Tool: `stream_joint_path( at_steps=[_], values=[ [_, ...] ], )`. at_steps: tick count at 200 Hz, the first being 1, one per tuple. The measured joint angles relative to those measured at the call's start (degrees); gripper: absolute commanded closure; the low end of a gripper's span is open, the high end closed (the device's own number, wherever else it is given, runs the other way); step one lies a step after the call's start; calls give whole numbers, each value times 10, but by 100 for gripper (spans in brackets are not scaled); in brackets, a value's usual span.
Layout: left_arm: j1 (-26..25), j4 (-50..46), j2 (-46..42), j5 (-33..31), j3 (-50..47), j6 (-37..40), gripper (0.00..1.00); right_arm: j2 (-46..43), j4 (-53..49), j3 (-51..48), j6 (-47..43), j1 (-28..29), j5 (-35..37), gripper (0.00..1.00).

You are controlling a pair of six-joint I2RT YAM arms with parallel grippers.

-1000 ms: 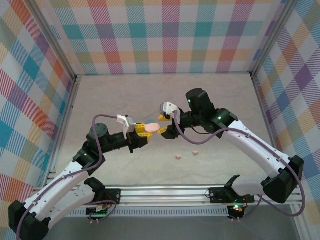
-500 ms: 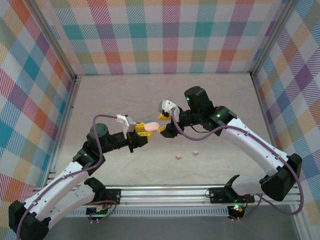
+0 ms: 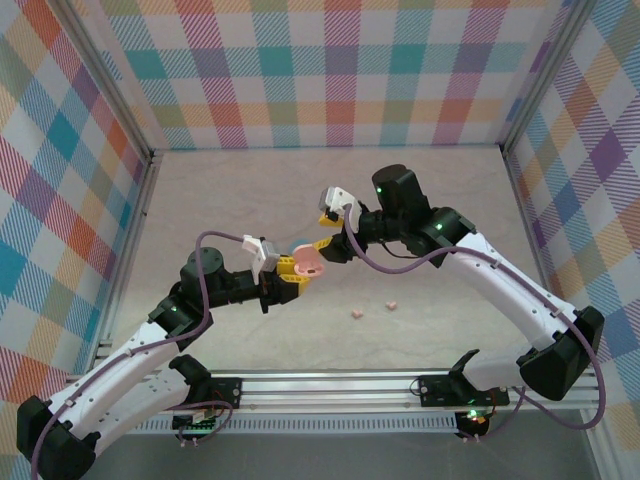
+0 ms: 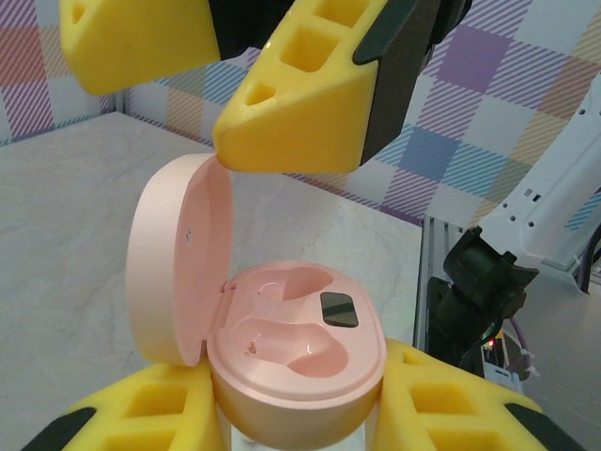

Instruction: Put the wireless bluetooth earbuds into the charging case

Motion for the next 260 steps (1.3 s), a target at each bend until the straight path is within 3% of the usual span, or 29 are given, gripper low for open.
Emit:
stream_joint_path(
  at_steps=[148, 187, 230, 260],
  values=[
    [0, -27, -1, -78, -1, -13, 78, -51, 14, -34, 115, -16, 34, 43],
    [0, -27, -1, -82, -9, -19, 78, -75, -2, -57, 228, -51, 91, 44],
    [0, -28, -9, -82, -14, -20, 78, -71, -105, -85, 381, -83, 203, 48],
    [0, -36, -13, -82, -16, -20, 78, -63, -150, -160, 500, -128, 188, 58]
  ],
)
